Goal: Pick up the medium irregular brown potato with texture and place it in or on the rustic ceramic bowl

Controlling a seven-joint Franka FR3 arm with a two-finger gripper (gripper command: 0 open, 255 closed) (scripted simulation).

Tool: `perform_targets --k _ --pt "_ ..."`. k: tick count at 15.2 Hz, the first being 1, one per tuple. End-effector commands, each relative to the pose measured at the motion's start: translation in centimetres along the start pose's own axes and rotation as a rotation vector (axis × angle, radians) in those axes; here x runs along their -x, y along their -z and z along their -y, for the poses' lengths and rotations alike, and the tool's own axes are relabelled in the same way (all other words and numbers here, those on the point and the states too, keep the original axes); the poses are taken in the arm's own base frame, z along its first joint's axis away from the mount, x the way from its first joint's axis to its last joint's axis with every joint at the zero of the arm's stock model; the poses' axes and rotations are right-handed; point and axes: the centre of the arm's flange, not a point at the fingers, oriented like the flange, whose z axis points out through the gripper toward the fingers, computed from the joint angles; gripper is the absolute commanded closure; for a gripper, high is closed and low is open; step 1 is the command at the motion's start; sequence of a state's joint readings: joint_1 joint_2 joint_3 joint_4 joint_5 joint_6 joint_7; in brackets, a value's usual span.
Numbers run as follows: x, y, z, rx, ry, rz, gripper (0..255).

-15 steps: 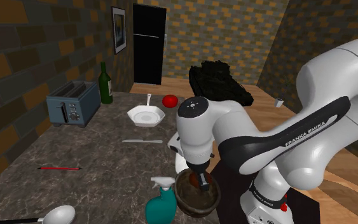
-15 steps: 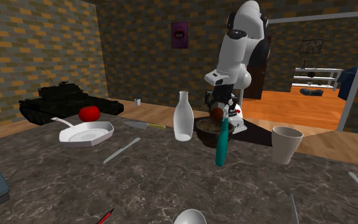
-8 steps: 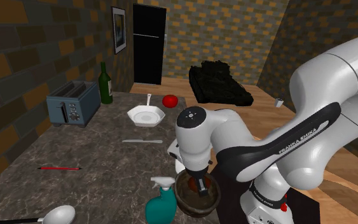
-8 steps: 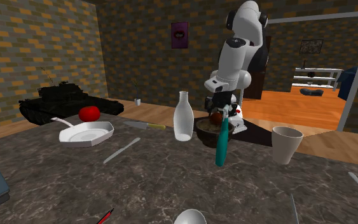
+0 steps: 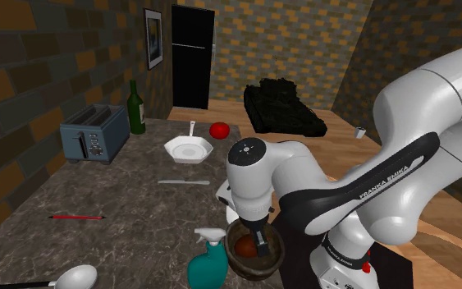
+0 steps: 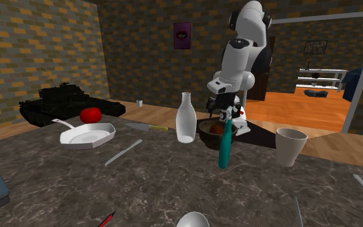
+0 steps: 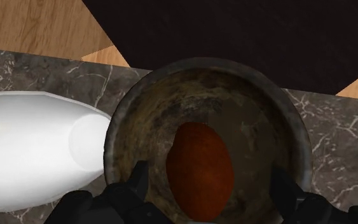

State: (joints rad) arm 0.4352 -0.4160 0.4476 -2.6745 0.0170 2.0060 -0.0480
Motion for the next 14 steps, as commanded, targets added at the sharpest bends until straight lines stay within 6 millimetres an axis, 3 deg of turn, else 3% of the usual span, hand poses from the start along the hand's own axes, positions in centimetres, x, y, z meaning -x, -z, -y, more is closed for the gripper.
perform_targets --k 1,2,6,14 --pt "0.0 0.0 0.0 0.000 0.000 0.000 0" --pt "0.0 0.0 0.0 0.000 0.000 0.000 0" --pt "0.0 5.0 0.0 0.000 0.000 0.000 0" --pt "0.0 5.0 0.0 0.000 0.000 0.000 0"
